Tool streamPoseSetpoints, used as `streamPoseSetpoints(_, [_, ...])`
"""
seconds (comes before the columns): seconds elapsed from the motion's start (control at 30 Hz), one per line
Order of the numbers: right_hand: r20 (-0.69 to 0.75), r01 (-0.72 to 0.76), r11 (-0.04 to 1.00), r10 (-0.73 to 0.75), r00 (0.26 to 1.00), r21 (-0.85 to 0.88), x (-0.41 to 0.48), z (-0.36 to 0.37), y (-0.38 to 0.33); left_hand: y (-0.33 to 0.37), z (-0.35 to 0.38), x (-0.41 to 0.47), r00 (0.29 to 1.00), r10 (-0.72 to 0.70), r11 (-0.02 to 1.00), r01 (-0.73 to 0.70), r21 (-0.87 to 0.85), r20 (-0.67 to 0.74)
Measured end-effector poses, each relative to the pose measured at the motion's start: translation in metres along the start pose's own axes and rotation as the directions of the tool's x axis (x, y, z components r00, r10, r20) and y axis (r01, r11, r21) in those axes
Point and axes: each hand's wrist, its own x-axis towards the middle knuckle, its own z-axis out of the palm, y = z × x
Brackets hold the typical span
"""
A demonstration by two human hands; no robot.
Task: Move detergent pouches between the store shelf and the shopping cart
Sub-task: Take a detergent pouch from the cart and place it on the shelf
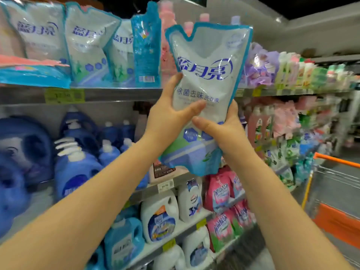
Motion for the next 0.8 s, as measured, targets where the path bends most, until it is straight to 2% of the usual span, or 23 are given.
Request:
streamPoseSetpoints(0.2, [-0.134, -0.136, 0.987, 0.124, 0.983, -0.08, -0.086, -0.123, 0.006, 0.007, 0.13, -0.086, 0.987, -0.131, 0.983, 0.141, -0.117, 0.09])
streamPoseSetpoints(0.37, [-0.288, -0.3, 0.938, 0.243, 0.926, -0.174, -0.16, -0.247, -0.003, 0.023, 0.258, -0.158, 0.943, -0.256, 0.937, 0.296, -0.188, 0.211])
streamPoseSetpoints(0.6, [-0.552, -0.442, 0.893, 0.329, 0.766, -0.081, -0.239, -0.375, -0.001, 0.033, 0.407, -0.223, 0.835, -0.285, 0.88, 0.423, -0.217, 0.472])
streamPoseSetpoints(0.8, [-0.657, -0.515, 0.856, 0.358, 0.663, -0.053, -0.243, -0.454, 0.039, -0.005, 0.499, -0.233, 0.761, -0.283, 0.872, 0.457, -0.173, 0.584])
